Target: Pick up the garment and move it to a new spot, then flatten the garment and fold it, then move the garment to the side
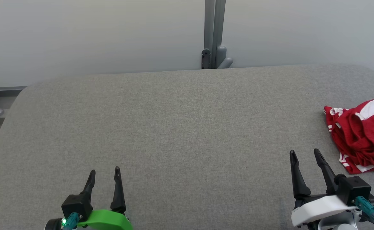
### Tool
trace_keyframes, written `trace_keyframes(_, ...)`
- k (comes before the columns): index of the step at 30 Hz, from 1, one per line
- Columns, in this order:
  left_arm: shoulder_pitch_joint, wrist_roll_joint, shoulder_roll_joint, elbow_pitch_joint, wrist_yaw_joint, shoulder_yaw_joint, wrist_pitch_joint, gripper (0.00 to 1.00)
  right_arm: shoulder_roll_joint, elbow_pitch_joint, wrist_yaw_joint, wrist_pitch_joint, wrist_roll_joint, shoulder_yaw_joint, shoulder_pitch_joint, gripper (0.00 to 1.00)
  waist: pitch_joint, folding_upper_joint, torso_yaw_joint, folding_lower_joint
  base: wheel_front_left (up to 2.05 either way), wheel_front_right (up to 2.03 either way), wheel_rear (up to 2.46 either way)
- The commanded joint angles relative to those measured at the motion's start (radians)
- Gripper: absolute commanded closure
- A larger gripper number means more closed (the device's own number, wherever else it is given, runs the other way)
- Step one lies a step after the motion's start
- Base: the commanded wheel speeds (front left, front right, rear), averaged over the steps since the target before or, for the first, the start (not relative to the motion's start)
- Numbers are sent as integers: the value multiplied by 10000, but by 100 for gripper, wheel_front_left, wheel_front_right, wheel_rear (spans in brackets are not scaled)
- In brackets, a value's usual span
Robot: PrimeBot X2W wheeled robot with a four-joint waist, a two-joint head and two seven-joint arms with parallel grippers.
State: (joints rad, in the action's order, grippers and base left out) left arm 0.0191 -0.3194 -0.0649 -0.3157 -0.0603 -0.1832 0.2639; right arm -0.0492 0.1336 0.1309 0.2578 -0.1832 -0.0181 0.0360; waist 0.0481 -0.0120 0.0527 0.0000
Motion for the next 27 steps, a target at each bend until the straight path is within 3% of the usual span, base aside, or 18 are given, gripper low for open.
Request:
trace_keyframes(1,-58,113,-65,-28,41,-45,-7,0,-13,3,-6,63,-47,6,-22,0,1,120,3,0,0,0,0)
trace_keyframes(3,-46,126,-61,-32,65,-51,-7,0,-13,13,-6,68,-45,3,-6,0,-1,120,8,0,0,0,0)
trace_keyframes(4,0,109,-23,-29,38,-65,0,100,0,4,0,6,0,-6,0,100,-2,0,7,0,0,0,0)
trace_keyframes(10,-74,-81,2,-345,72,-54,-68,100,47,327,2,-81,-207,9,133,100,-7,1,3,0,0,0,0)
trace_keyframes(27,261,-3141,34,26,343,340,-756,100,-36,394,1,-1066,-3578,578,-156,100,-71,18,-74,0,0,0,0)
